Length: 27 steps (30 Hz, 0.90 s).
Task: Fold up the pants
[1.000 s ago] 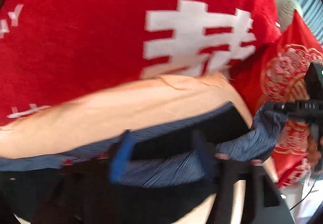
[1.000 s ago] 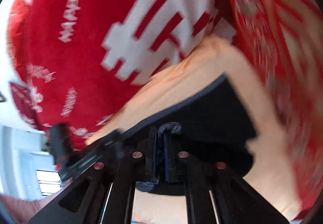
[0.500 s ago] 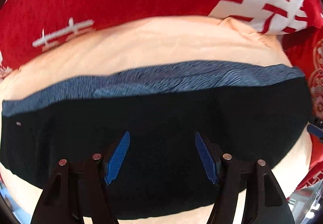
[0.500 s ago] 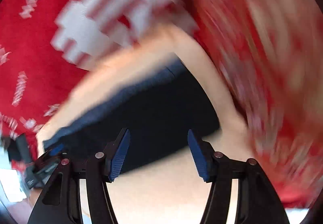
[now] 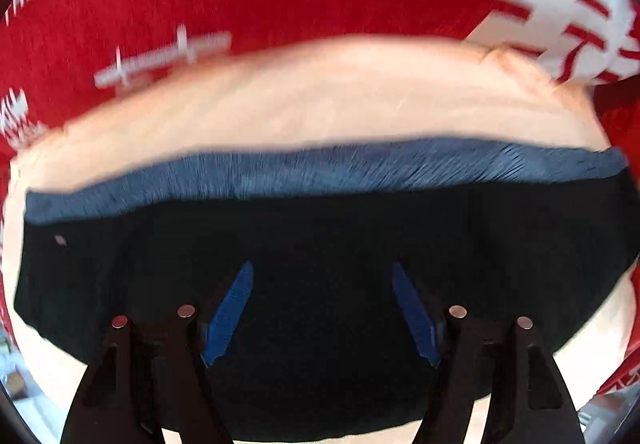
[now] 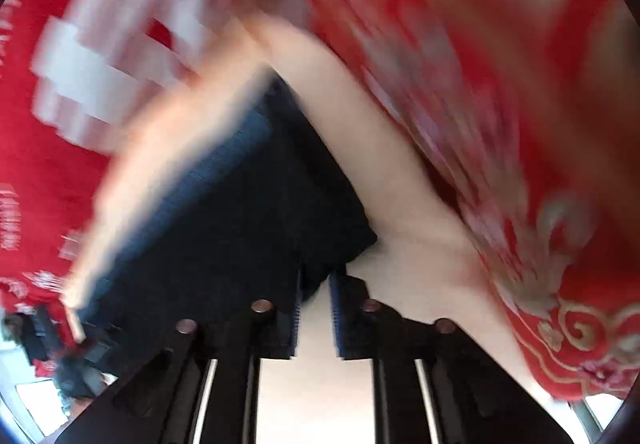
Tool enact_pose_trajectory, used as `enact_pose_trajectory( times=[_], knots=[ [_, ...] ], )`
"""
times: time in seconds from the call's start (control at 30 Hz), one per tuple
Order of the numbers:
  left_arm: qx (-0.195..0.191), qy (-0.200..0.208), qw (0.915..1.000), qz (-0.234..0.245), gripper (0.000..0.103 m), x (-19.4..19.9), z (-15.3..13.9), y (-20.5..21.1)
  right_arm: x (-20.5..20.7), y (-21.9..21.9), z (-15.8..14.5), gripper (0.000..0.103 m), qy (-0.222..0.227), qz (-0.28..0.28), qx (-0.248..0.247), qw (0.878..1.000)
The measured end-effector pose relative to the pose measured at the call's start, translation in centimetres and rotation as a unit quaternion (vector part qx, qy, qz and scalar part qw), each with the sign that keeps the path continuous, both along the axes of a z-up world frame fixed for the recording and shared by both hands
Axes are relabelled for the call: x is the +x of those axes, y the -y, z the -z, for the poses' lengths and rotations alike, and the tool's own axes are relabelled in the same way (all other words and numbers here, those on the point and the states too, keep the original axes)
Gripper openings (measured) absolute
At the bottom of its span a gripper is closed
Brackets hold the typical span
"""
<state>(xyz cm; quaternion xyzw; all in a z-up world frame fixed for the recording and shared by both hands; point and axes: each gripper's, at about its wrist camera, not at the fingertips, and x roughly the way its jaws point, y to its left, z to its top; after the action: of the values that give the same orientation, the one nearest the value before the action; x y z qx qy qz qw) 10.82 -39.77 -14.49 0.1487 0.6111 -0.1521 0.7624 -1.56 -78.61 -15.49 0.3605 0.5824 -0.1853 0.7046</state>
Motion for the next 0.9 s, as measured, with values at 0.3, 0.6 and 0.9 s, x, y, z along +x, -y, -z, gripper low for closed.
enact_pose_trajectory(
  times=[0.3, 0.6, 0.9],
  knots=[
    [-0.022, 0.000, 0.9990, 0.040, 0.074, 1.4, 3.3, 7.0, 7.4, -6.8, -1.4, 0.018, 0.116, -0.188, 0.004, 0.975],
    [-0.012, 0.030, 0.9994, -0.013, 0.078, 6.3, 3.8, 4.8, 11.1, 3.2, 2.3, 0.008, 0.058, -0.125, -0.129, 0.982],
    [0.007, 0.021, 0.9993, -0.030, 0.078, 3.2, 0.0, -2.8, 8.0, -1.3, -1.9, 0.013, 0.098, -0.118, -0.030, 0.988]
  ],
)
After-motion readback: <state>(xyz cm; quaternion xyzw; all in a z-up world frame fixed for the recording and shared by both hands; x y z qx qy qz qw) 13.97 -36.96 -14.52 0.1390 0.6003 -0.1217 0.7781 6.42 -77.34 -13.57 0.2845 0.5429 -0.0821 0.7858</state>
